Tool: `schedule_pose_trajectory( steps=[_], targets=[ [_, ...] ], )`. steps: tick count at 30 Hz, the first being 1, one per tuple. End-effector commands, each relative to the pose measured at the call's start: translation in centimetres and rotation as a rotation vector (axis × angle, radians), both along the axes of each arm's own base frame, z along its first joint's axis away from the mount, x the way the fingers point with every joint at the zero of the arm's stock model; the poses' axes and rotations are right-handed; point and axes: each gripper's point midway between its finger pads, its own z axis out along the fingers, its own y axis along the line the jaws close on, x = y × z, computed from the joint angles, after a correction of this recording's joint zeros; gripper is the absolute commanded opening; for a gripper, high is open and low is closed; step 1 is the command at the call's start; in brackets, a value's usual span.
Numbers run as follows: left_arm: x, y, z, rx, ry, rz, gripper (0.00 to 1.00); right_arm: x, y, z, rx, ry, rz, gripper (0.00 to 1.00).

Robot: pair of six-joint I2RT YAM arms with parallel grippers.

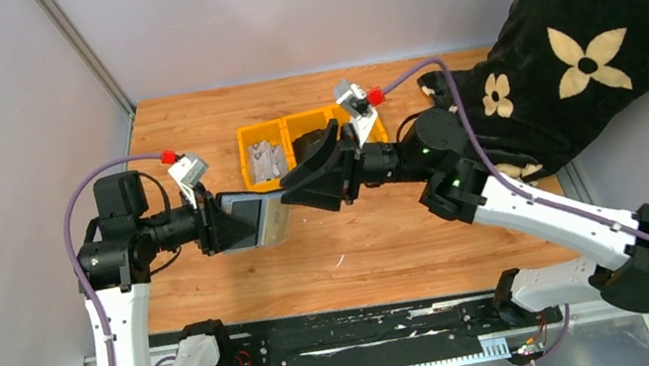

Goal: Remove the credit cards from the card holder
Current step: Remove the credit card from the card holder.

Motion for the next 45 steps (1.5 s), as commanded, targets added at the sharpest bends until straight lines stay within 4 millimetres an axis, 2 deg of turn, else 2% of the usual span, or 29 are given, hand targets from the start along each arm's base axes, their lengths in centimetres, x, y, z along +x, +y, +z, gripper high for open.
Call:
schedule_pose_trajectory(
  steps=[1,8,13,17,25,30,36,42,45],
  targets=[
    [-0.7,-0.4,2.2,-0.034,-0.071,-0.012,0.03,-0.9,2.6,-2.8,-0.003,0.194,0.130,0.41],
    [-1.9,-0.8,3.7,-0.065,-0.128,-0.058,0.03,-0.5,4.2,-5.7,-0.040,0.284,0.166,0.39],
    [-2.1,-1.1,4.1,-0.090,-0.112,-0.079,0.04,-0.1,4.8,-7.2,-0.071,0.308,0.154,0.39],
    [-2.5,-1.3,4.4,-0.107,-0.113,-0.099,0.06,0.3,5.3,-7.6,-0.079,0.315,0.151,0.39],
    [-2.8,-1.4,4.6,-0.112,-0.123,-0.107,0.08,0.4,6.5,-7.0,-0.052,0.327,0.176,0.38],
    [-2.6,-1.5,4.0,-0.121,-0.101,-0.120,0.18,0.1,7.2,-6.5,-0.013,0.342,0.217,0.26],
    [-3.6,-1.8,4.0,-0.143,-0.133,-0.169,0.22,0.6,7.7,-6.7,0.001,0.374,0.209,0.12],
    [-5.3,-2.3,4.4,-0.202,-0.135,-0.235,0.41,0.8,7.5,-7.3,-0.003,0.382,0.193,0.00],
    [-5.6,-2.4,4.6,-0.217,-0.135,-0.251,0.45,0.7,7.2,-7.5,0.000,0.384,0.199,0.00]
  ],
)
